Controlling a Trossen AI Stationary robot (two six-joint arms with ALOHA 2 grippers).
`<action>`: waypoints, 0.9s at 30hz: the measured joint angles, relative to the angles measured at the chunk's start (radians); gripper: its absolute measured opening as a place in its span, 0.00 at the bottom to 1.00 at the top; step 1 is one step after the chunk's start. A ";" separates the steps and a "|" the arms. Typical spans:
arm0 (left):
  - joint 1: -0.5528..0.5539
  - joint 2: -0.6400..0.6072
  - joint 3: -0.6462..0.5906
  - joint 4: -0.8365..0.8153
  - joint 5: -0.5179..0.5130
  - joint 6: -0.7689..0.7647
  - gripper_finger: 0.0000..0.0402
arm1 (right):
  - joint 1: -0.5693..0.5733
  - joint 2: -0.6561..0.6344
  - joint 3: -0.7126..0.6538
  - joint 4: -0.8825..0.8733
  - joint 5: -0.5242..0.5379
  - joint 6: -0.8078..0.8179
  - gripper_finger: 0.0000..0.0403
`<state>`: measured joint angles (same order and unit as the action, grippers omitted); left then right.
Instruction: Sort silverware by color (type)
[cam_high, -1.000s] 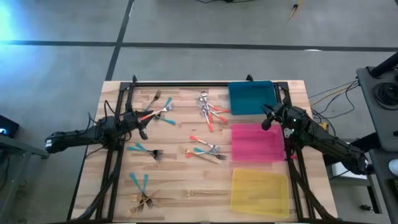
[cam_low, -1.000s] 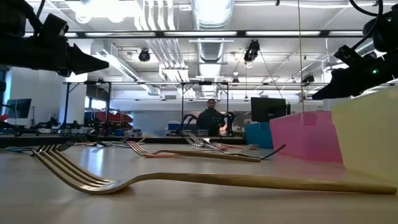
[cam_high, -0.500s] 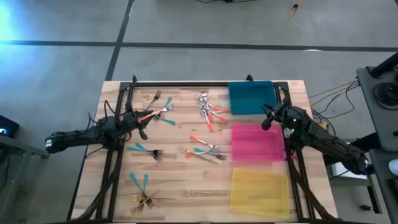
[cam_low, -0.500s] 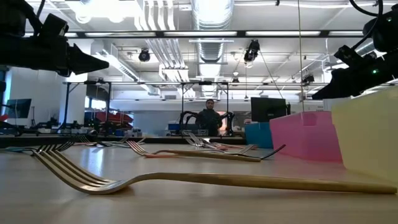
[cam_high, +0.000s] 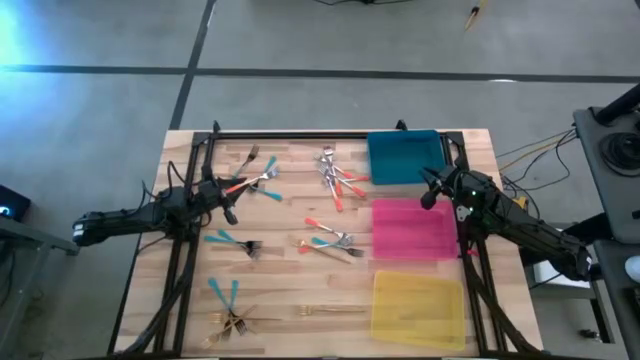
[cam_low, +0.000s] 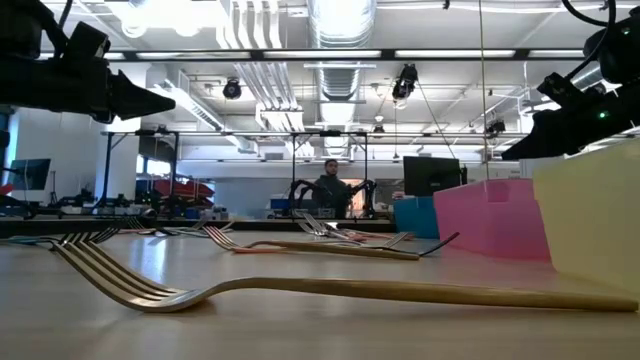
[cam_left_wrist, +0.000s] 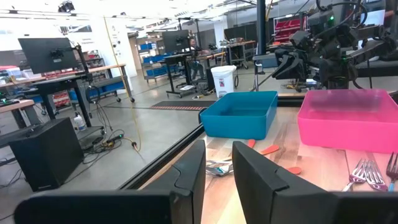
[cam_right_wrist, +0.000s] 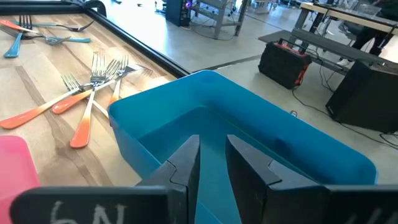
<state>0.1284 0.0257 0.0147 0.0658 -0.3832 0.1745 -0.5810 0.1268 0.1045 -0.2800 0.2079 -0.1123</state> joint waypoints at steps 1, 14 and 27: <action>0.000 0.000 0.000 0.000 0.000 0.000 0.16 | 0.000 0.000 0.000 0.000 0.000 0.000 0.17; 0.000 0.000 0.000 0.000 0.000 0.000 0.16 | 0.000 0.000 0.000 0.000 0.000 0.000 0.17; 0.000 0.000 0.000 0.000 0.000 0.000 0.16 | -0.004 0.000 0.000 0.044 0.095 -0.285 0.17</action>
<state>0.1280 0.0255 0.0147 0.0658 -0.3832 0.1743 -0.5854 0.1268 0.1047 -0.2363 0.3034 -0.3970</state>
